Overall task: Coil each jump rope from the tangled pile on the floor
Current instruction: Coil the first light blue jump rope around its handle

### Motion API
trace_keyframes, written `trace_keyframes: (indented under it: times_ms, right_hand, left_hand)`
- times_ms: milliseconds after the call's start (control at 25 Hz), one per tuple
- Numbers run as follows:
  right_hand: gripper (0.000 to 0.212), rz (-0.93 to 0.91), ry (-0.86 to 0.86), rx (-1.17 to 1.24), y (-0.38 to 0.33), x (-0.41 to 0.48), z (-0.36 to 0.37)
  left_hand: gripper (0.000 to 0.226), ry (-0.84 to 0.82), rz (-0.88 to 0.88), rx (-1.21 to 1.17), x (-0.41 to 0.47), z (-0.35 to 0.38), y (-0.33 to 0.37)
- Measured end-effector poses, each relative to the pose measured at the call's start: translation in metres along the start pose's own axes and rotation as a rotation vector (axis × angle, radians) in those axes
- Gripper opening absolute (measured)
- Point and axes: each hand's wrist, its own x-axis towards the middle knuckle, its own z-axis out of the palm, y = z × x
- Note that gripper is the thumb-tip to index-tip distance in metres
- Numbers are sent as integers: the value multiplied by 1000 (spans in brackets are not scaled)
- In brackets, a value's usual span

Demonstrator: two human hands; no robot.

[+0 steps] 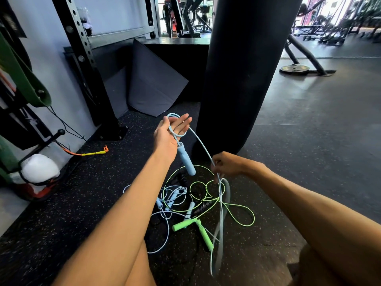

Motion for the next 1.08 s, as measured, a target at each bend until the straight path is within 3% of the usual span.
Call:
trace_keyframes:
  times_ms: [80,240,440,600,840,960,1080]
  right_hand:
    - [12,-91,31,53,-11,0,1]
    - [23,-181,104,-86,-31,2,1]
    - [17,-248,320,-150,-52,-7,-10]
    - [8,-341,395,-119,-58,-14,-16]
    - [12,-462,533,-44,-55,-20,-23]
    - [13,-500,619,-25,-54,-20,-27]
    - [13,-466,699,50,-52,-19,-30]
  left_hand:
    - [31,-11,46,77,0,3,-2]
    - [31,-40,126,286,1,11,-9]
    - [28,-82,193,620,2,2,-17]
    - [27,-60,174,695,0,0,-19]
    - [27,-9,177,797,-5,2,-17]
    - [32,-75,80,857,-5,2,-17]
    - [38,-246,-112,934,-10,7,-23]
